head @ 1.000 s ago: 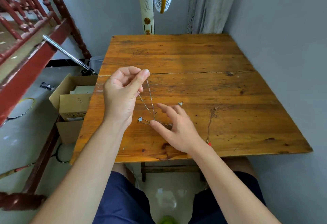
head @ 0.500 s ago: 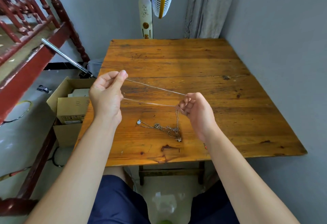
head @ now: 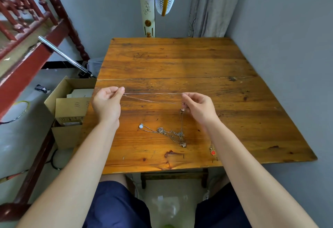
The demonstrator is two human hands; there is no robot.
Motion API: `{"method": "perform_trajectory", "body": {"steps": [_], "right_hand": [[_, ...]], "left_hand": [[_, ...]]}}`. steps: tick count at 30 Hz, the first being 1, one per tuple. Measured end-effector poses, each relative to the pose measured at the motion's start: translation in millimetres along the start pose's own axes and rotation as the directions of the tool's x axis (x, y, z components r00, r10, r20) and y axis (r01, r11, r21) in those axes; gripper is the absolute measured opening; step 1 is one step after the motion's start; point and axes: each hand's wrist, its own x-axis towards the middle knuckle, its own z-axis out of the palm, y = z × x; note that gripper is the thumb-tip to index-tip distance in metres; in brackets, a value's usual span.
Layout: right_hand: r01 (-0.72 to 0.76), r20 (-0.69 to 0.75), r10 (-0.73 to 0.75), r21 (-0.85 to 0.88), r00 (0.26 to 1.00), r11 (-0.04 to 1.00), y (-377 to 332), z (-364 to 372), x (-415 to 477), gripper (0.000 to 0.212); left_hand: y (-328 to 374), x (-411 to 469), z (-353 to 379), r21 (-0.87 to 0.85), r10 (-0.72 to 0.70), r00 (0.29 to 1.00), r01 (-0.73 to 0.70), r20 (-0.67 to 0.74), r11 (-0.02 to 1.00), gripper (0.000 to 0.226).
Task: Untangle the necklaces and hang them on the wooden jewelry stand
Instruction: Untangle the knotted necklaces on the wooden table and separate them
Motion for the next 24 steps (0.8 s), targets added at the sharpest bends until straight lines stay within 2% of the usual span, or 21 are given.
{"method": "perform_trajectory", "body": {"steps": [8, 13, 17, 20, 22, 24], "right_hand": [[0.148, 0.007, -0.151, -0.250, 0.989, 0.957, 3.4, 20.1, 39.9, 0.024], [0.197, 0.021, -0.199, -0.286, 0.980, 0.938, 10.4, 17.5, 28.9, 0.024], [0.302, 0.062, -0.307, -0.440, 0.950, 0.846, 16.3, 11.6, 0.1, 0.020], [0.329, 0.173, -0.280, -0.510, 0.944, 0.795, 18.6, 8.6, -29.2, 0.025], [0.364, 0.234, -0.279, -0.592, 0.932, 0.719, 23.4, 7.8, -48.9, 0.035], [0.401, 0.253, -0.316, -0.671, 0.914, 0.623, 29.3, 8.7, -64.3, 0.038]], "left_hand": [[-23.9, 28.9, 6.4, 0.273, 0.138, 0.989, -0.145, 0.043, 0.951, 0.011], [-32.3, 18.3, 0.7, 0.393, 0.189, 0.970, -0.236, 0.153, 0.889, 0.019], [-36.7, -15.4, -10.9, 0.466, 0.244, 0.927, -0.357, 0.285, 0.810, 0.022], [-48.1, -44.7, -19.9, 0.582, 0.273, 0.880, -0.465, 0.389, 0.667, 0.032], [-59.9, -60.8, -22.8, 0.665, 0.313, 0.838, -0.545, 0.446, 0.511, 0.039], [-67.3, -72.2, -25.1, 0.683, 0.358, 0.812, -0.582, 0.460, 0.441, 0.037]]}}
